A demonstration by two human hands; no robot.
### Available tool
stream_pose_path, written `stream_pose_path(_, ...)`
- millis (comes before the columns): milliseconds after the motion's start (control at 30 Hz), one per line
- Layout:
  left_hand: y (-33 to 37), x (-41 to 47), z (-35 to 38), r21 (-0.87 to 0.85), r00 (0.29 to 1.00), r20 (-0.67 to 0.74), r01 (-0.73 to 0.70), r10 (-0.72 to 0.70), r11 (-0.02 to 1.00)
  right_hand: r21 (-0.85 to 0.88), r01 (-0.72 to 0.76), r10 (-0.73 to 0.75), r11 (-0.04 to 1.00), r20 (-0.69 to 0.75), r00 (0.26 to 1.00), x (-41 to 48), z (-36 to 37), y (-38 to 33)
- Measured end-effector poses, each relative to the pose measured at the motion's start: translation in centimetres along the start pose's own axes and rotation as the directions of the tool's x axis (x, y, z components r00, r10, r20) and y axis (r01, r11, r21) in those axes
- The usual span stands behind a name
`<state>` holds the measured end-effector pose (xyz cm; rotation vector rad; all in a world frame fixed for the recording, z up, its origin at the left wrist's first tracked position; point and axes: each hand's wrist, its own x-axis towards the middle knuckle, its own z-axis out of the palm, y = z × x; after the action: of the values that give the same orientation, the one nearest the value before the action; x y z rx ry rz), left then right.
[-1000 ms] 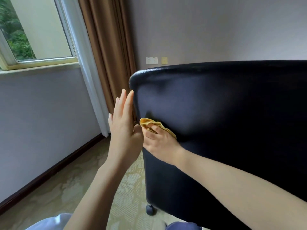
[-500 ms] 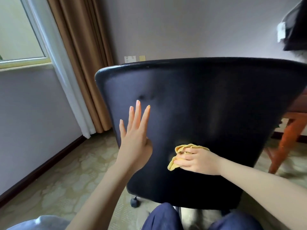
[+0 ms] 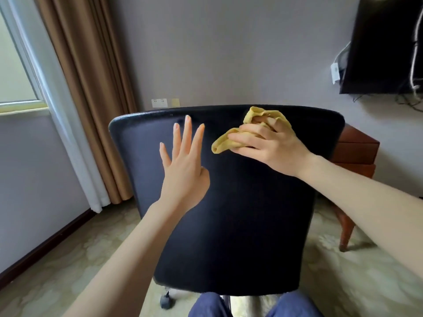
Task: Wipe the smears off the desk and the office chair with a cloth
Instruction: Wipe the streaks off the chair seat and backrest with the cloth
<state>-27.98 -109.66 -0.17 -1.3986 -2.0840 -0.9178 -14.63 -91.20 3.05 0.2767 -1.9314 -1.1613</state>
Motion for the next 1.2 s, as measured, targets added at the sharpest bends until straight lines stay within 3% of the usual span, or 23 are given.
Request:
stream_pose_path(100,0.8,2.2,-1.2,-0.010,0.997,-0.070,-0.008,0.008,1.000,-0.006,-0.109,0.109,0.994,-0.031,0.994,2.8,-1.9,1.2)
stream_pose_path(200,1.4,4.0,-2.2,-0.023,0.995,-0.102,-0.014,0.012,1.000,0.069,-0.246,0.235,0.967,0.135,0.963,4.7,-3.4,1.1)
stream_pose_path(300,1.8,5.5,-2.9,-0.001,0.991,-0.132,-0.033,0.033,0.999,0.256,-0.514,0.403,0.819,0.381,0.832,6.4,-4.3,1.5)
stream_pose_path(400,1.8,6.9,-3.5,0.041,0.973,-0.225,-0.043,0.051,0.998,0.389,-0.642,0.451,0.661,0.479,0.753,7.6,-3.8,2.9)
stream_pose_path(467,1.6,8.2,-3.6,0.064,0.972,-0.217,-0.077,0.089,0.995,0.497,-0.701,0.412,0.512,0.574,0.708,8.4,-3.4,4.6)
stream_pose_path(533,1.5,9.3,-3.5,0.077,0.977,-0.186,-0.090,0.103,0.993,0.565,-0.712,0.275,0.417,0.669,0.691,9.1,-2.9,6.5)
stream_pose_path(733,1.6,9.6,-2.9,0.104,0.964,-0.253,-0.057,0.082,0.993,0.678,-0.683,-0.106,0.271,0.726,0.679,9.2,-1.0,10.5)
stream_pose_path(867,2.5,9.8,-3.3,0.133,0.986,-0.168,0.039,-0.016,0.990,0.708,-0.667,-0.288,0.232,0.705,0.648,8.9,-0.4,11.8)
stream_pose_path(1033,3.2,10.0,-3.9,0.196,0.985,-0.124,0.144,-0.121,0.970,0.687,-0.704,-0.286,0.182,0.722,0.630,9.2,-0.3,11.8)
stream_pose_path(1133,3.1,10.3,-4.5,0.224,0.982,-0.087,0.184,-0.169,0.957,0.697,-0.678,-0.259,0.234,0.717,0.647,9.9,-0.7,11.7)
stream_pose_path(1200,2.7,10.4,-4.4,0.189,0.967,-0.140,0.236,-0.211,0.953,0.727,-0.640,-0.252,0.249,0.686,0.682,10.5,-0.8,11.3)
